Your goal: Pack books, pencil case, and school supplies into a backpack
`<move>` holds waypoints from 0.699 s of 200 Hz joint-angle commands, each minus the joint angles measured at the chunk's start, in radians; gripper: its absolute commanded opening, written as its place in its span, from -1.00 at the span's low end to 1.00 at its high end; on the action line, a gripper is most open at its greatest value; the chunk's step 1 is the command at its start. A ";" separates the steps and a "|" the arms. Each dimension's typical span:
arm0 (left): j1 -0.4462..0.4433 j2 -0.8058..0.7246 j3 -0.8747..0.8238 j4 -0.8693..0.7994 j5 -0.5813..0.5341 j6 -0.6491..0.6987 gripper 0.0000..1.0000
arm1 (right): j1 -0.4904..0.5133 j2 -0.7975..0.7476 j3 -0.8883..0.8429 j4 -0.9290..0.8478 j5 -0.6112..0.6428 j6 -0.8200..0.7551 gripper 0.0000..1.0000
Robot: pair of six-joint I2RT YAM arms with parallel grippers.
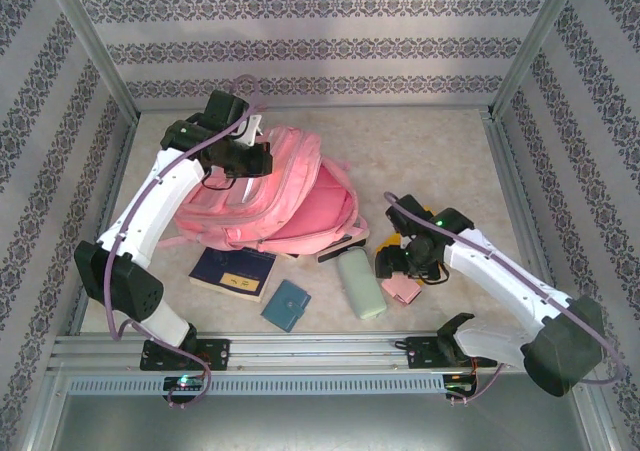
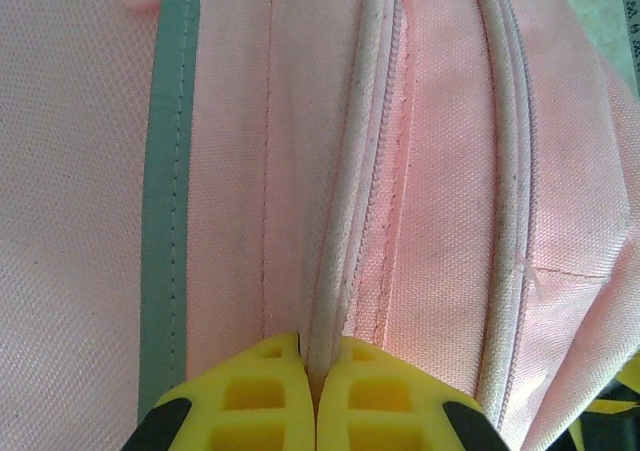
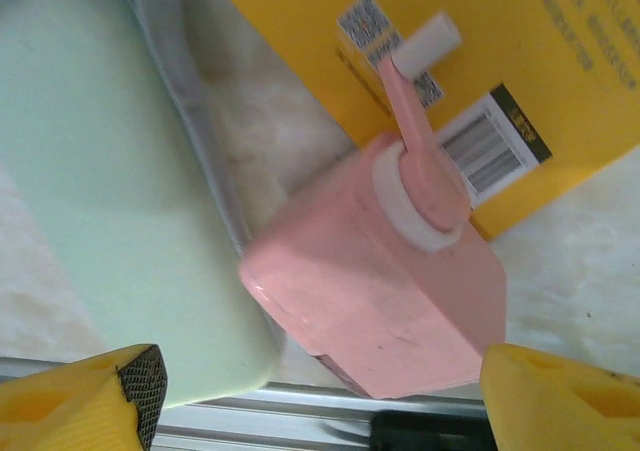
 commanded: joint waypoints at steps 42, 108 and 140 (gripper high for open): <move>-0.006 -0.096 -0.050 0.101 0.049 -0.039 -1.00 | 0.115 0.079 -0.025 -0.011 0.166 0.047 0.96; -0.006 -0.132 -0.078 0.102 0.049 -0.048 -1.00 | 0.120 0.138 -0.068 0.052 0.243 0.119 0.95; -0.005 -0.142 -0.087 0.100 0.047 -0.050 -1.00 | 0.067 0.141 -0.160 0.153 0.148 0.150 0.82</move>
